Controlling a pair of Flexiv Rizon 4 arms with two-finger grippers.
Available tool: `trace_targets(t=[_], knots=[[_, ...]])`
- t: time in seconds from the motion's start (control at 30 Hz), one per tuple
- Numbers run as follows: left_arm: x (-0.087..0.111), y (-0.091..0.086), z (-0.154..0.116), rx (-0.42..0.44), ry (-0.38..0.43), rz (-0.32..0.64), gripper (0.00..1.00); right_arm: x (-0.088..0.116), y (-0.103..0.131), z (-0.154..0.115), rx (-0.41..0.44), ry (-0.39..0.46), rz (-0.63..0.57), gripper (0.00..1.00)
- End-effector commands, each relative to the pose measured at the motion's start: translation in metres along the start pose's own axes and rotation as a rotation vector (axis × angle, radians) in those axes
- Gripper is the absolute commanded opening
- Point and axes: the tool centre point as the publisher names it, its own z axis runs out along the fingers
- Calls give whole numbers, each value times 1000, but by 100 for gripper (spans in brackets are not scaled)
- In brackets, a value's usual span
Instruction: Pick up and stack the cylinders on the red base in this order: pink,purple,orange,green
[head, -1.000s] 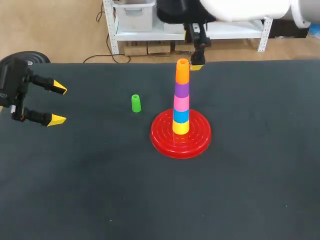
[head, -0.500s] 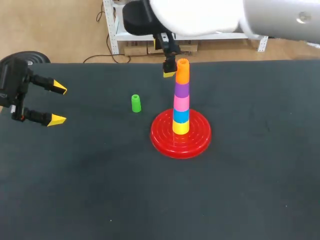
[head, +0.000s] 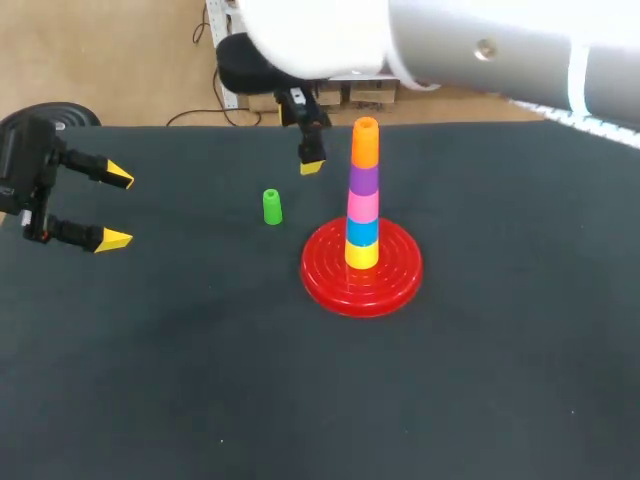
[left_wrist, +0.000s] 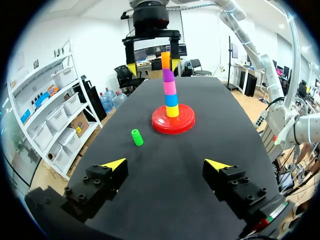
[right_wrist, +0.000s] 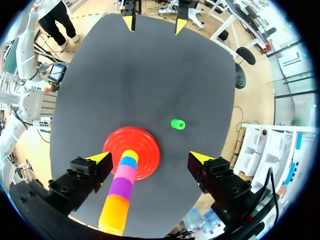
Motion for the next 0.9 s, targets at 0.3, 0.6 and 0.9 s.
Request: trace_targets(t=[0.3,0.6,0.9], knots=[[1,-1,0,-4,-2,3,100,-6,-27,43,-74,-18,27,100],[1,-1,0,-4,-2,3,100,-9,-49,78,-111,-50,20,100],[1,-1,0,-4,-2,3,100,-23,-64,118,-171,-37,2,100]])
